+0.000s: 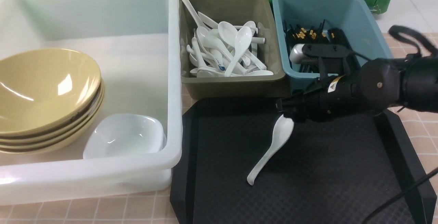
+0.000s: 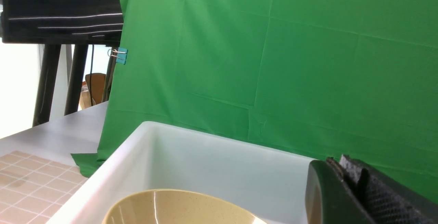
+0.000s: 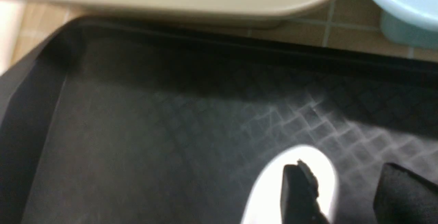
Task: On brown table put chopsticks spoon bowls plates into blue grey white boxes.
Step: 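Reach down and grasp the white spoon resting in the bowl with the right gripper, then place the white spoon into the bin of spoons with the right gripper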
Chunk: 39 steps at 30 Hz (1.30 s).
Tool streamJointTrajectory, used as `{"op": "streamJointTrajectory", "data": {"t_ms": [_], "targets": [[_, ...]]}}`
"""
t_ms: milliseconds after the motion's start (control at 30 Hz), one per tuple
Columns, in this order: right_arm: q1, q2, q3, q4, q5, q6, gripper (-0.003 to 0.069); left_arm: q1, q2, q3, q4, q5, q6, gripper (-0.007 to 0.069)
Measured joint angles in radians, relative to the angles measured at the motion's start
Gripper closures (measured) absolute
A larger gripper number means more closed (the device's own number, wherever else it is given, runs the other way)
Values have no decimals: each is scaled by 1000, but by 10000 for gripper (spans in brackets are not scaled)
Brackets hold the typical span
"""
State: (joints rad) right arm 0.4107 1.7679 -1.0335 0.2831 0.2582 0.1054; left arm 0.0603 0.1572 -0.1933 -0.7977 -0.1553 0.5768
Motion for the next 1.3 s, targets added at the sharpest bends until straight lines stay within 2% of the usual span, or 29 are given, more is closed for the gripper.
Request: {"op": "streamJointTrajectory", "data": {"t_ms": [100,200,233,267,333,433,600,700,733,833,867,900,933,1033,1133,1233,1300], "targets": [[13,44,0,59,-9,1,356,0,0,0,-6,0,0,620],[41,64,0,79,2,-19,438,0,0,0,-13,0,-1,620],[51,65,0,80,15,-66,484,0,0,0,-13,0,-1,620],[52,65,0,80,17,-74,491,0,0,0,-13,0,-1,620],[62,57,0,84,40,-163,564,0,0,0,-13,0,-1,620],[71,27,0,83,68,-221,575,0,0,0,-13,0,-1,620],[92,-77,-31,83,56,-242,575,0,0,0,-13,0,-2,620],[111,-144,-98,83,-77,-242,575,0,0,0,-13,0,-3,620],[113,-144,-102,84,-77,-242,575,0,0,0,-13,0,-3,620],[121,-154,-169,87,-353,-246,575,0,0,0,-13,0,-6,620],[121,-142,-190,87,-498,-254,575,0,0,0,-13,0,-8,620],[121,-137,-198,87,-519,-257,575,0,0,0,-13,0,-8,620],[121,-103,-234,87,-662,-288,571,0,0,0,-13,-1,-8,620],[117,-12,-317,86,-770,-331,540,0,0,0,-13,-3,-8,620],[111,105,-400,81,-735,-345,461,0,0,0,-13,-5,-8,620],[102,205,-472,80,-605,-362,342,0,0,0,-13,-8,-8,620],[99,223,-485,80,-529,-401,288,0,0,0,-13,-8,-8,620]]}}
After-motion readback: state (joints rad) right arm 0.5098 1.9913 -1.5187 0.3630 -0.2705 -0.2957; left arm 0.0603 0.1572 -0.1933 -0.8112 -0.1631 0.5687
